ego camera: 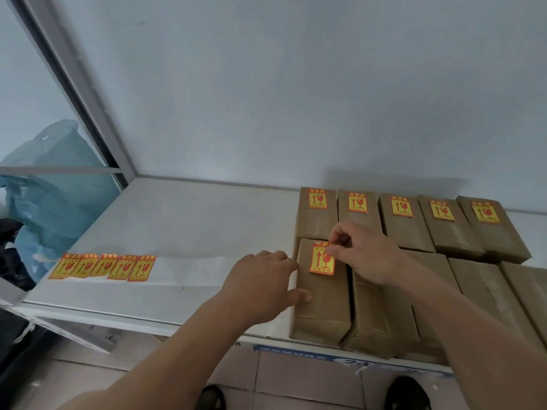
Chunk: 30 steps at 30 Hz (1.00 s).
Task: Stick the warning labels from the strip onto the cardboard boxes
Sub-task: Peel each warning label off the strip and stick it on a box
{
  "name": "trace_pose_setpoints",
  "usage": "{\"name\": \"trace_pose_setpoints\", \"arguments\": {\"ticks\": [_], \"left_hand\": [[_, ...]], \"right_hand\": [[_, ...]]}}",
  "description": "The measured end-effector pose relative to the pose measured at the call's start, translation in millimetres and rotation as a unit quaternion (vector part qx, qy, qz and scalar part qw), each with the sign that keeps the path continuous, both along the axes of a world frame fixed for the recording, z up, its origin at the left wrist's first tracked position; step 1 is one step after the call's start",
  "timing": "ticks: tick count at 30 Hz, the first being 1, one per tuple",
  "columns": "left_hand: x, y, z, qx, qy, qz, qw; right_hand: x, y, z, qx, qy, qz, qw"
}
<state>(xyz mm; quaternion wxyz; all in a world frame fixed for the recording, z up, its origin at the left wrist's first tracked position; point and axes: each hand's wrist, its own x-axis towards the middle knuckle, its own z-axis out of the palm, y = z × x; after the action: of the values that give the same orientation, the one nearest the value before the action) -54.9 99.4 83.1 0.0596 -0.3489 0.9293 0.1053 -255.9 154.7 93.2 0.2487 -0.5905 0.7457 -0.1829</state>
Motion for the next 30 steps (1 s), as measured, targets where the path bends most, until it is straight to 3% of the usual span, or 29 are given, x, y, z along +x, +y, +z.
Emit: {"name": "trace_pose_setpoints", "arguments": {"ticks": [20, 30], "left_hand": [[-1.2, -1.8, -1.6, 0.013, 0.005, 0.0, 1.0], [-2.7, -1.5, -0.9, 0.017, 0.004, 0.0, 1.0]], "right_hand": [[-0.2, -7.7, -3.9, 0.013, 0.034, 0.006, 0.999], [8.5, -7.1, -6.6, -0.006, 0.094, -0.009, 0.995]]}}
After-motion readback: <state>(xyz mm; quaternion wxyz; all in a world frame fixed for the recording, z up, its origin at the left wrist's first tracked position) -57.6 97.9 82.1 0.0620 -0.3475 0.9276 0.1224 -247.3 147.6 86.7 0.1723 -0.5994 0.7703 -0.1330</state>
